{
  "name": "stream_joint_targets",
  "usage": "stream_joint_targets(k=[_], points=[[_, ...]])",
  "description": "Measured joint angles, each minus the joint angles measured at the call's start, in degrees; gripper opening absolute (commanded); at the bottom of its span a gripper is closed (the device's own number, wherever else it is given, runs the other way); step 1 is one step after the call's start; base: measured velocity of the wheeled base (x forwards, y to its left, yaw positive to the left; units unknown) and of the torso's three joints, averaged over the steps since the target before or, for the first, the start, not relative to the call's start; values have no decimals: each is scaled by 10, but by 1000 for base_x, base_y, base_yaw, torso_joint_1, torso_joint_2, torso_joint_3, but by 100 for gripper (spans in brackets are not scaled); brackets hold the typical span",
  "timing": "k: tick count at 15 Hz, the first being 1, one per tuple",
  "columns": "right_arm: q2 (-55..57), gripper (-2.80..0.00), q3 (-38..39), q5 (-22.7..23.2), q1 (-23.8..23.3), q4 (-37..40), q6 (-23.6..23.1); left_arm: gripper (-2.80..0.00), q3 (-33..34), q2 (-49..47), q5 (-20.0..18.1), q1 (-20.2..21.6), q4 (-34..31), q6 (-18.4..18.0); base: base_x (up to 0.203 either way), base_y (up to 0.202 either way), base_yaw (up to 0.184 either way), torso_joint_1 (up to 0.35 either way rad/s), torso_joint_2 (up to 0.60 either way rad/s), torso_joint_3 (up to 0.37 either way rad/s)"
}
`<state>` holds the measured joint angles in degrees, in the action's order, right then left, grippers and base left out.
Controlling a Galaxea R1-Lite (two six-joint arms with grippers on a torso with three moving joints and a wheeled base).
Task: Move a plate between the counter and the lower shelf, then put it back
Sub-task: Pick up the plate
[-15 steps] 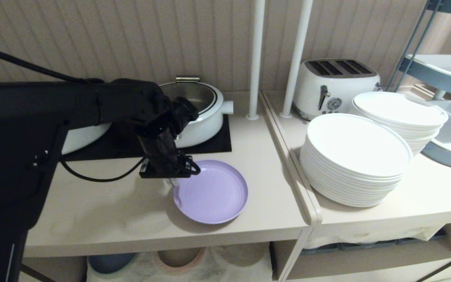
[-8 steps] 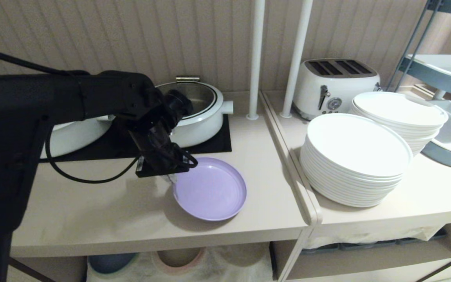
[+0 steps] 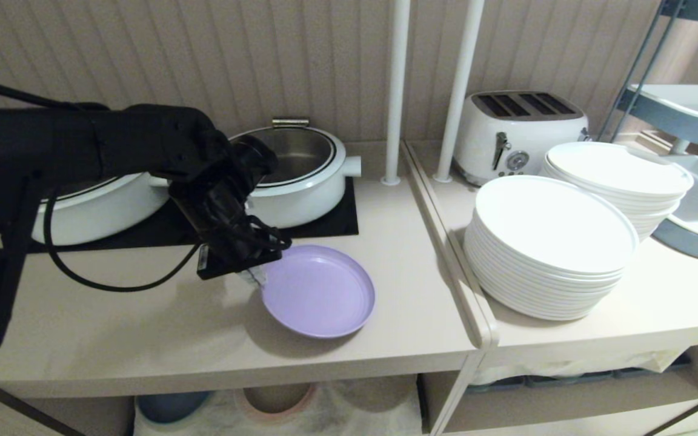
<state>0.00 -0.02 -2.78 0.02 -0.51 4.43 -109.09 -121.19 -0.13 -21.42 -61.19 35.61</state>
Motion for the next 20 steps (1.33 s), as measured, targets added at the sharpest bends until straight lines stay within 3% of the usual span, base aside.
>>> stream_joint_targets(k=[20], points=[[0, -280, 0, 0, 0, 0, 0, -280, 122, 79, -165, 57, 5, 10, 0, 0, 0, 0, 0, 0]])
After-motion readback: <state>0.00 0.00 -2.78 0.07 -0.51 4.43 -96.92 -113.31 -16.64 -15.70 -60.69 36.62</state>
